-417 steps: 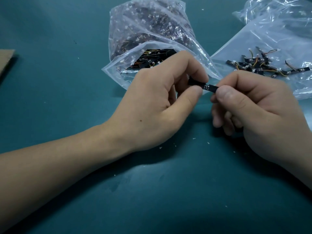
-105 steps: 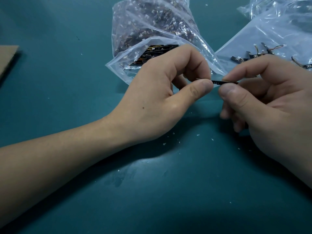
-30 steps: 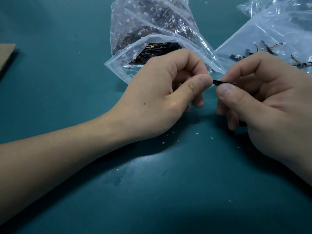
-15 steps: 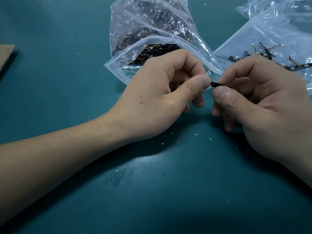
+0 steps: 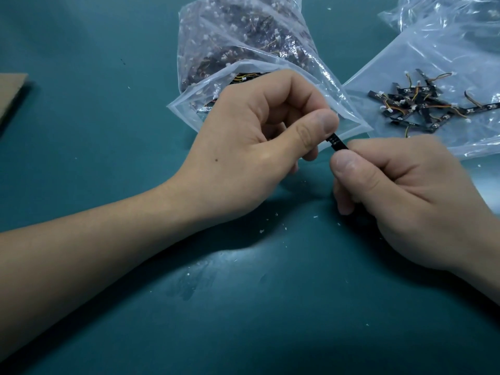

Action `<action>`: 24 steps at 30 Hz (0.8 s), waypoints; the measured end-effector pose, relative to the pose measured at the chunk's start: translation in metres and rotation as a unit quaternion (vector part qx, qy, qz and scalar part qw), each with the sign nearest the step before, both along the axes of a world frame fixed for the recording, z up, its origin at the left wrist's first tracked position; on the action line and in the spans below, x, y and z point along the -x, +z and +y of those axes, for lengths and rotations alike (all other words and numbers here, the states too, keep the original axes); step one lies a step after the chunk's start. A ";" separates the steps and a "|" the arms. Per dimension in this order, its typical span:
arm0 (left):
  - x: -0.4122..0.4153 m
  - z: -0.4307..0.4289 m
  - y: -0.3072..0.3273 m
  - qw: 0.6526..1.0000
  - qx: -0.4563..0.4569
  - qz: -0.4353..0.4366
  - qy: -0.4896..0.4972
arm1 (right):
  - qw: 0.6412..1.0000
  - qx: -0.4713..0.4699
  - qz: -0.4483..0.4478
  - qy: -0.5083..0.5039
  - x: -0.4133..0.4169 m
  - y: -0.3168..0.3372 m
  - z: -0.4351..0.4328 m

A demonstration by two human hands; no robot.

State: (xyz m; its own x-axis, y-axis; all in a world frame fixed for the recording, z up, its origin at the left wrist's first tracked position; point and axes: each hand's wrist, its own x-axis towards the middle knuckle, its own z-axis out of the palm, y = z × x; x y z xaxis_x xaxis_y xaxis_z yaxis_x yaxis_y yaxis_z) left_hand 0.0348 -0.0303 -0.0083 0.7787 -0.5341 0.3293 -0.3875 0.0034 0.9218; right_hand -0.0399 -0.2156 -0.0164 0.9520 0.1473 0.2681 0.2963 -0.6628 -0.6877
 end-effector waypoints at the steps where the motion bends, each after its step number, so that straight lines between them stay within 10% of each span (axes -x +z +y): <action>1: 0.000 0.000 0.000 1.000 0.000 0.001 -0.001 | 1.000 0.004 0.002 0.010 0.000 0.000 -0.001; 16: 0.001 0.000 -0.001 0.971 -0.209 -0.090 -0.075 | 0.996 -0.062 -0.056 0.036 0.005 -0.002 -0.002; 24: -0.004 -0.001 -0.006 0.997 -0.069 0.000 -0.033 | 0.997 -0.008 0.012 0.081 0.004 0.002 -0.003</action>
State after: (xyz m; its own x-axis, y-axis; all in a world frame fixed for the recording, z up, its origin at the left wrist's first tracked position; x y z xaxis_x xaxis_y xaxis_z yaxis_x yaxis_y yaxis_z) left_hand 0.0384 -0.0313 -0.0138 0.7398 -0.6248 0.2497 -0.3913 -0.0977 0.9151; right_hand -0.0438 -0.2185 -0.0143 0.9226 0.2945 0.2492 0.3812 -0.5965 -0.7063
